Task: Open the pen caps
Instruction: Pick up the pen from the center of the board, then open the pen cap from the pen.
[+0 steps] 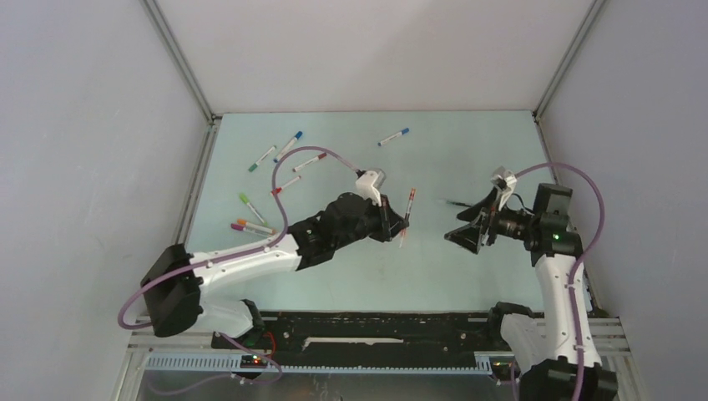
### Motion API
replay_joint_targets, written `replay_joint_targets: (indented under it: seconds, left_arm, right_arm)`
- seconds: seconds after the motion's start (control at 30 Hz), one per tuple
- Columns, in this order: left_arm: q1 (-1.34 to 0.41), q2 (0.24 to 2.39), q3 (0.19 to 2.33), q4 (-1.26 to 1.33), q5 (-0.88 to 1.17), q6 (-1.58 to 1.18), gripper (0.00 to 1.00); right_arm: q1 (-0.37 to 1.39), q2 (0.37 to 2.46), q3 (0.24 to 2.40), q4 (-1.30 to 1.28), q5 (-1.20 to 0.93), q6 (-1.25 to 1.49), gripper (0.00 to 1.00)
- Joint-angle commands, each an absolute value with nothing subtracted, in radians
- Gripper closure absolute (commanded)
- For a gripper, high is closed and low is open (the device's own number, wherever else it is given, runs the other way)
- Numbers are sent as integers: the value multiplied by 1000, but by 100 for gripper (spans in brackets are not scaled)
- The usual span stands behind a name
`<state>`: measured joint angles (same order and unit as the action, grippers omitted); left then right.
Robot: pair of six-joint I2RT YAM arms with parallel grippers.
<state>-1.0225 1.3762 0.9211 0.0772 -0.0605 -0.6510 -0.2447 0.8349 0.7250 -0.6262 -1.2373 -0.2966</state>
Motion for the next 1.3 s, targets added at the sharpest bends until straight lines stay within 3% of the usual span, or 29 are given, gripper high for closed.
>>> replay_joint_targets:
  seconds: [0.0,0.17,0.27,0.6,1.27]
  left_arm:
    - [-1020,1282,838,383,-84,-798,100]
    - [-1024,1246,803,545,-125,-871,100]
    - [-1035,1241,804,580,-159,-885,100]
    - [-1079,1254,821,624,-207,-888,100]
    - [-1135,1328,871,668,-252,-876,100]
  right_arm:
    - [-83,869,810,-563,-1335,-89,8]
    - [11,946,830,-305,-1369,331,13]
    - [49,965,834,-211,-1371,450,14]
    - [60,954,789,-70,-1364,577,17]
    - [138,994,755,89,-1376,701,46]
